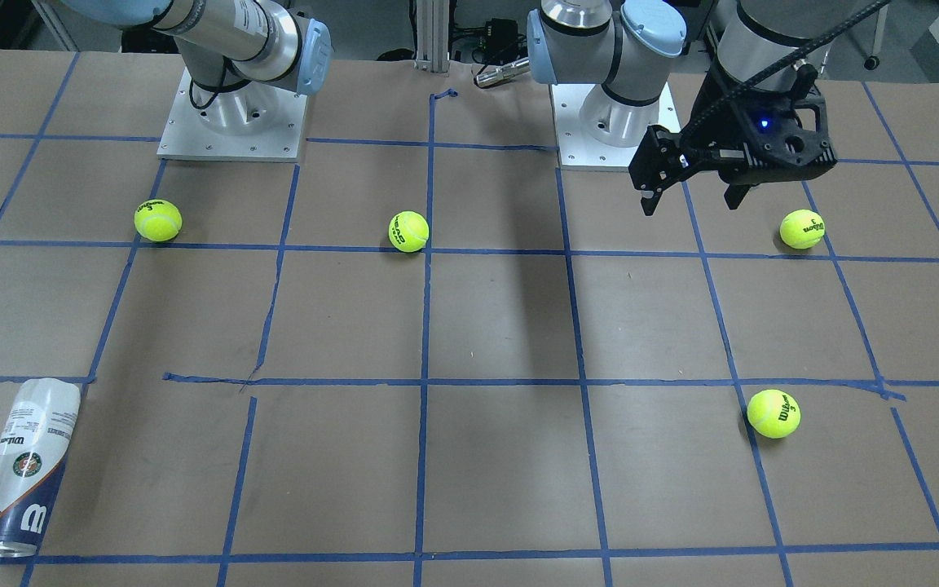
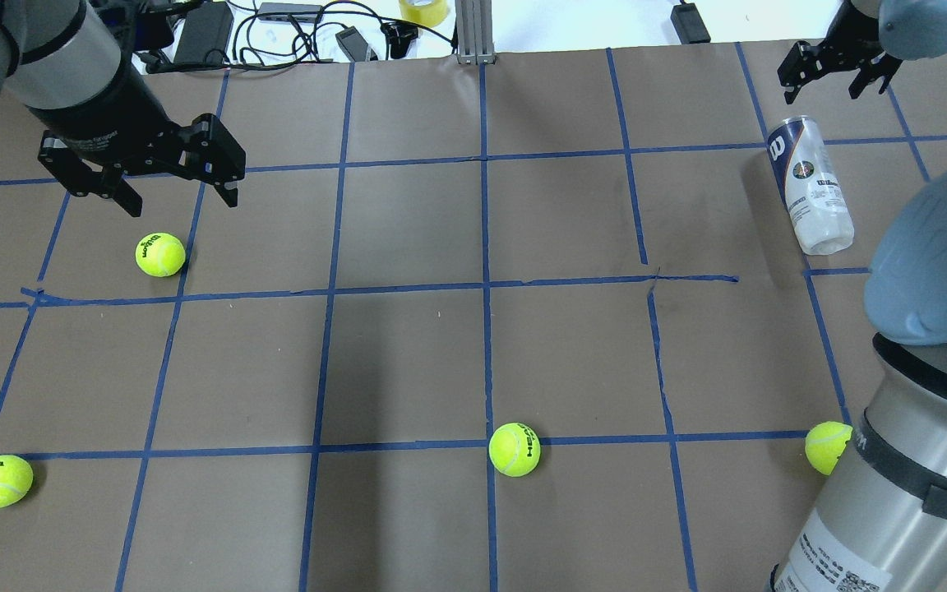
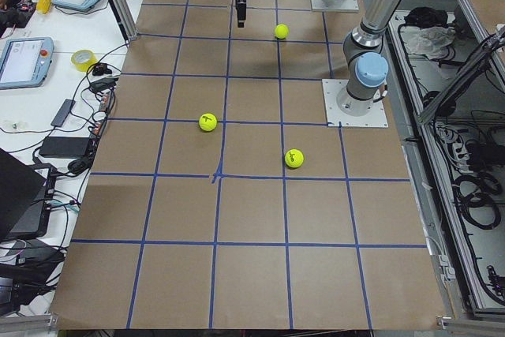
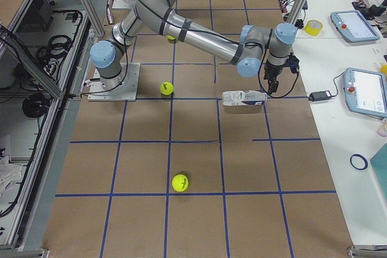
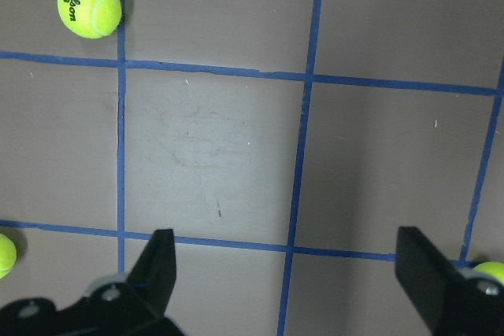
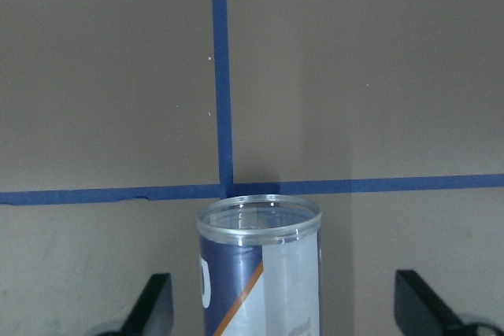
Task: Lift up tennis ball bucket
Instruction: 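Lower the right gripper onto the top of the Wilson tennis-ball can and grasp it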
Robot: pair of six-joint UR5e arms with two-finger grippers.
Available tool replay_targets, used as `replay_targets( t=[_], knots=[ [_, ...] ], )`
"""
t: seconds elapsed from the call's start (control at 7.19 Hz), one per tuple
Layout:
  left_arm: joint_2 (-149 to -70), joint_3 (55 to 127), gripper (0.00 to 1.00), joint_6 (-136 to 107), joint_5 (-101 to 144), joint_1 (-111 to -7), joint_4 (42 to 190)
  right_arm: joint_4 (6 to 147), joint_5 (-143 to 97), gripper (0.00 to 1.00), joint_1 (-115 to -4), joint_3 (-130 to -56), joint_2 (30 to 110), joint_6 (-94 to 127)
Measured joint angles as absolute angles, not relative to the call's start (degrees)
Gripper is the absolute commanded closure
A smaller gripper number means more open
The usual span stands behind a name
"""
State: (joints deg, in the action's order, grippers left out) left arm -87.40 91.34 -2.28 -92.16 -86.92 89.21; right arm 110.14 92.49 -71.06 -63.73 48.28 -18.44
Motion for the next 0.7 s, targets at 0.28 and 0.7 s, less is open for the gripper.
replay_targets(
  t=[0.28,0.7],
  knots=[
    [-87.38,91.38,0.0,-2.25,-92.23,-86.92,89.21,110.19,91.88,0.0,-70.64,-63.79,46.34,-19.26],
    [-87.42,91.38,0.0,-2.24,-92.26,-86.92,89.21,111.62,90.44,0.0,-70.61,-65.21,44.44,-21.24]
  ],
)
